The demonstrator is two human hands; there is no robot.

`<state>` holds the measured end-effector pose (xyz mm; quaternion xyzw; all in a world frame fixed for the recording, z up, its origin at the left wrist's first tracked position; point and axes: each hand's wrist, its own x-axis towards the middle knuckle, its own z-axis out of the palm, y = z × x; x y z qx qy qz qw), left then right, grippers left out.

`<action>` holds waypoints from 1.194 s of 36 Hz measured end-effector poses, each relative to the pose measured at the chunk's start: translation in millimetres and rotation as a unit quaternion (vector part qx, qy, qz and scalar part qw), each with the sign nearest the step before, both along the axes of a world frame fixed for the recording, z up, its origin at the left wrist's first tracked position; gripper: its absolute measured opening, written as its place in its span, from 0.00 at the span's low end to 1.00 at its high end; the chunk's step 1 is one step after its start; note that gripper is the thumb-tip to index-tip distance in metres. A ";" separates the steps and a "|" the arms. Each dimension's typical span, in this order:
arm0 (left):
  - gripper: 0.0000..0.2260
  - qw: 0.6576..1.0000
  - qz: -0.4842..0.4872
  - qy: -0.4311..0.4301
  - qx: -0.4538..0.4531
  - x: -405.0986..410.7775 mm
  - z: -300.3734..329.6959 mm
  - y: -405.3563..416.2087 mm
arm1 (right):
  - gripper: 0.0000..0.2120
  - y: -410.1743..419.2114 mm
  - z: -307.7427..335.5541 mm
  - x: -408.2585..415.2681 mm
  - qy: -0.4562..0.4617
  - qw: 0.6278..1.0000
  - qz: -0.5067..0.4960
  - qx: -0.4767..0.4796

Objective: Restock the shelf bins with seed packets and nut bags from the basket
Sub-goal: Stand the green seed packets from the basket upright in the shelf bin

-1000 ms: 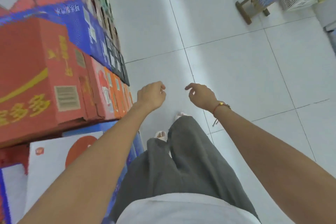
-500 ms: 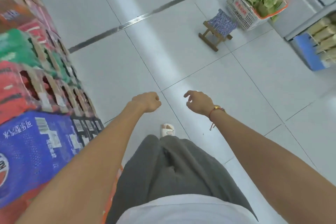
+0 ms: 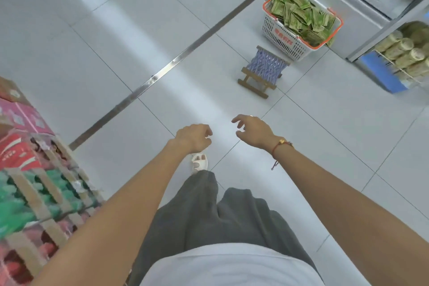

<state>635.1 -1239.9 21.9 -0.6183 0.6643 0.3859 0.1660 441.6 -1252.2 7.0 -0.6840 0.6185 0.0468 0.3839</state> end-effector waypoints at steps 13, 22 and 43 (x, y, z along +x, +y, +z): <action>0.15 0.985 -0.118 0.002 -0.128 -45.1 15.0 -247.5 | 0.17 -214.6 19.8 -33.0 0.013 0.996 -0.083 -0.031; 0.16 0.983 -0.107 -0.001 -0.146 -119.9 9.7 -421.6 | 0.17 -370.6 12.0 -103.2 0.045 0.992 -0.112 -0.028; 0.16 0.977 -0.209 -0.009 -0.042 -244.8 -23.6 -776.0 | 0.17 -683.4 -1.4 -231.6 0.075 0.973 -0.215 0.042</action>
